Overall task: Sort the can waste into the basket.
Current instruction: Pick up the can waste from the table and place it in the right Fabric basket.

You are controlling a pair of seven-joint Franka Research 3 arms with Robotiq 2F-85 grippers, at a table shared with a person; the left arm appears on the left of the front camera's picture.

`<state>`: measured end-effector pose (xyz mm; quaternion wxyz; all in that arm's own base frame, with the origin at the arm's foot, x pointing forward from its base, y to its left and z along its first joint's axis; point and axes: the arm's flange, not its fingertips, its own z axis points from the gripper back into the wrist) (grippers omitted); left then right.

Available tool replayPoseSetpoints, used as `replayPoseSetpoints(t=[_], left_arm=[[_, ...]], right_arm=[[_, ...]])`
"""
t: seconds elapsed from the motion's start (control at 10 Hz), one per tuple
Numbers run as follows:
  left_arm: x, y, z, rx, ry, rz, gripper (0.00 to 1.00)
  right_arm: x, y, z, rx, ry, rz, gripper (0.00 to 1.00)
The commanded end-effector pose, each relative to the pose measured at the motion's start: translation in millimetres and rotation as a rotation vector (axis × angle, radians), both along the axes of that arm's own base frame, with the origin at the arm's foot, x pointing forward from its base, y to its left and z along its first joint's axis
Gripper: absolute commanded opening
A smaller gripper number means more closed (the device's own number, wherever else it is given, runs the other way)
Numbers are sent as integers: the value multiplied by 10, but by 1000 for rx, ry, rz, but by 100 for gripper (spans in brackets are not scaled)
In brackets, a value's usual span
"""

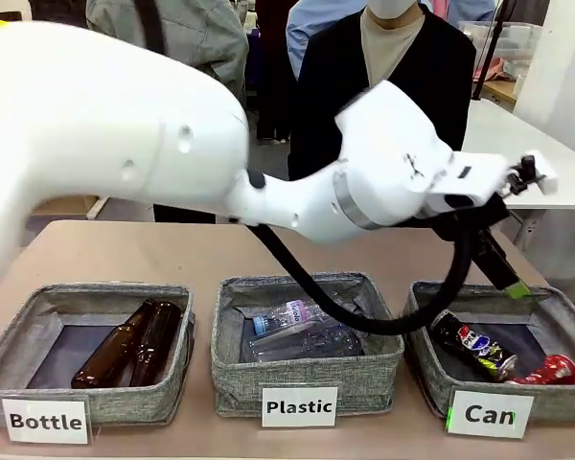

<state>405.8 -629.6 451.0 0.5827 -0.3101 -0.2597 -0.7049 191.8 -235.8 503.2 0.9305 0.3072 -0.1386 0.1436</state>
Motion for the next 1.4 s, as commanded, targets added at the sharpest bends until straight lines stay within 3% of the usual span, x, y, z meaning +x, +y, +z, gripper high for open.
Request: replayPoseSetpoints(t=[0.0,0.2,0.3,0.4,0.7,0.9,1.2,1.3], left_arm=[[-196,689,298,52,162,-4,100],[-125,1429,541,97,331,48,100],[-124,1775,594,83,483,92,100],[-171,2100,553,27,544,121,100],[-18,3159,364,-100,692,252,100],[76,4007,75,-111,788,281,100],[131,5320,-358,-416,933,567,100],[145,5612,-463,-537,945,624,100]], right_arm=[[305,113,48,47,3,-51,100],[725,460,128,106,8,-9,100],[984,677,154,177,16,15,100],[1243,909,150,184,38,5,100],[1874,1726,150,316,20,112,100],[2163,2194,54,485,73,153,100],[2400,2589,-227,553,93,87,100],[2505,2556,-309,572,84,34,100]])
